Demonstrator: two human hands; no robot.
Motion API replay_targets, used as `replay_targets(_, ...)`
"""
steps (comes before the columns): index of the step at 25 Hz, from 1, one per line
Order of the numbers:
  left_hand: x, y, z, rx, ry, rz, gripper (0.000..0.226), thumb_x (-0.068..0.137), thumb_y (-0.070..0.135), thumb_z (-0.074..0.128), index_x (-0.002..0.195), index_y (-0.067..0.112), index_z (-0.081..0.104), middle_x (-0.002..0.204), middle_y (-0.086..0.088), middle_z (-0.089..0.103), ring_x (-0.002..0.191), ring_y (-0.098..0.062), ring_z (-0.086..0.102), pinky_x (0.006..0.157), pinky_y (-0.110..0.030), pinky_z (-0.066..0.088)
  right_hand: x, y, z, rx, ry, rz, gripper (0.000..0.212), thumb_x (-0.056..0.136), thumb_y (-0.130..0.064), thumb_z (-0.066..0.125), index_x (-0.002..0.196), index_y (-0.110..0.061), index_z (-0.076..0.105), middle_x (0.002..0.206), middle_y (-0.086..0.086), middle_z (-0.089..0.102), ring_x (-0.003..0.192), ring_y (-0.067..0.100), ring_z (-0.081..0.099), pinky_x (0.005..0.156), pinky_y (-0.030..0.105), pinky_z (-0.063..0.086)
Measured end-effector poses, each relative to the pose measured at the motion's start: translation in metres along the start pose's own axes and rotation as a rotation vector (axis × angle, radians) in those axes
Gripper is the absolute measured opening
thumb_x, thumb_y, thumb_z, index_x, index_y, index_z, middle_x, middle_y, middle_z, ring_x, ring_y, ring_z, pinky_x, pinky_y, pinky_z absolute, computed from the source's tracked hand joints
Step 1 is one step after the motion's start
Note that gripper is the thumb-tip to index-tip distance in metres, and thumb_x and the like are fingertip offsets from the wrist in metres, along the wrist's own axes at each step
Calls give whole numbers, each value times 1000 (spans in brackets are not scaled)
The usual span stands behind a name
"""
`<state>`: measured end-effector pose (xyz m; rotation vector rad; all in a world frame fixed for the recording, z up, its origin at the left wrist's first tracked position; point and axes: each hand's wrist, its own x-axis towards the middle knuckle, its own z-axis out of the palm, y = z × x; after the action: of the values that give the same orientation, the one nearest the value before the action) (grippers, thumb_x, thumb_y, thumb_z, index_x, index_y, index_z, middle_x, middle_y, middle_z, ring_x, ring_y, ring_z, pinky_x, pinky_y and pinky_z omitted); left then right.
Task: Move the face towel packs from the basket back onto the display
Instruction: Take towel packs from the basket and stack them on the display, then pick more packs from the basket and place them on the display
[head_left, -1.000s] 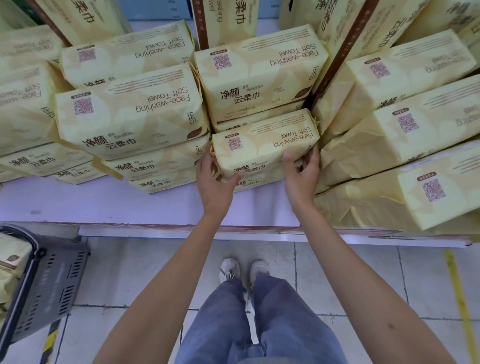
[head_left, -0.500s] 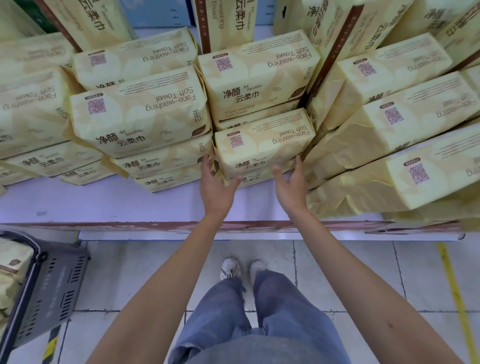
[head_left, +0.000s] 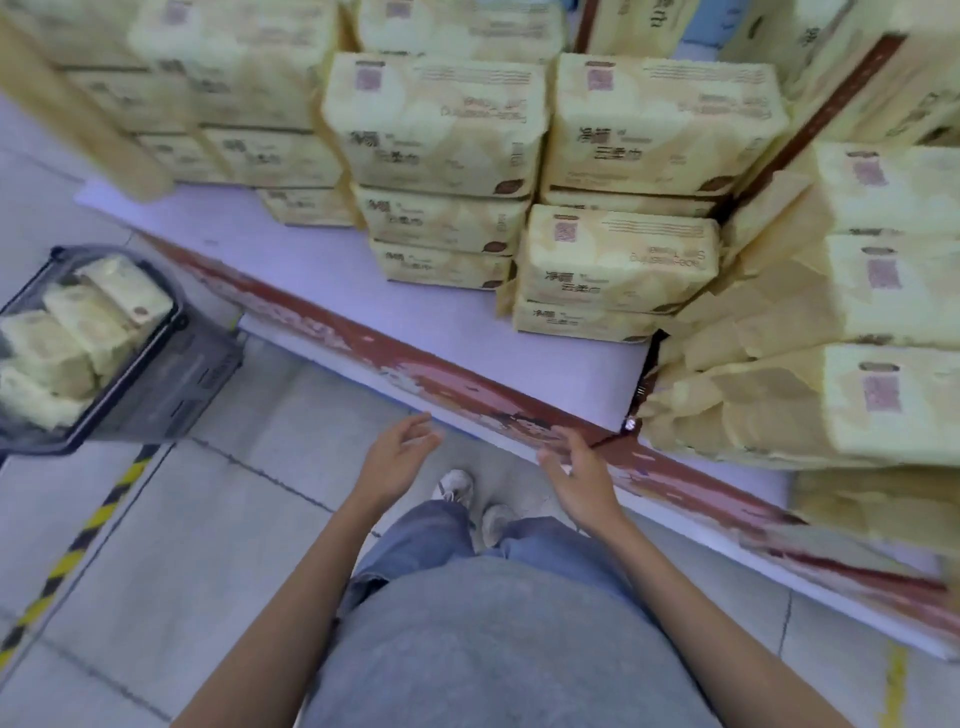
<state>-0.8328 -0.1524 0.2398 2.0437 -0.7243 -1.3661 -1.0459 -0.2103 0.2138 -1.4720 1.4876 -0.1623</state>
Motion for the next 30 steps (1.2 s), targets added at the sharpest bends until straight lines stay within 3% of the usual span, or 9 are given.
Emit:
replay_targets(8, -112, -104, -19, -544, 485, -299, 36, 91, 14, 58, 126, 10, 53, 119, -13, 61, 106, -24, 58, 89, -31, 39, 0, -68, 63, -138, -409, -172, 47, 94, -25, 52, 138, -12, 39, 131, 8, 53, 99, 13, 50, 85, 21, 34)
replay_targets(14, -133, -160, -54, -805, 691, -461, 36, 92, 13, 56, 127, 9, 53, 112, -9, 60, 112, -26, 56, 87, -30, 38, 7, -131, 154, -319, -626, -300, 47, 94, -24, 52, 137, -10, 40, 126, 10, 56, 98, 12, 51, 87, 20, 36)
replay_targets(21, -86, -181, -203, -858, 720, -424, 35, 93, 22, 55, 127, 15, 53, 112, -5, 61, 99, -19, 58, 85, -28, 38, 30, -205, 266, -380, -655, -263, 43, 93, -16, 53, 133, -6, 43, 102, 1, 54, 94, 19, 55, 89, 29, 42)
replay_targets(26, -47, -178, -318, -826, 704, -347, 36, 93, 26, 55, 127, 18, 53, 115, -5, 60, 102, -19, 59, 88, -28, 38, 48, -260, 309, -376, -615, -226, 41, 94, -15, 52, 133, -8, 43, 101, 2, 56, 91, 15, 53, 68, 11, 38)
replay_targets(30, -17, -182, -382, -855, 695, -332, 36, 93, 27, 55, 128, 19, 53, 116, -4, 60, 104, -18, 58, 87, -28, 37, 74, -309, 356, -375, -581, -220, 43, 94, -19, 51, 135, -10, 43, 104, 1, 54, 93, 14, 51, 68, 10, 38)
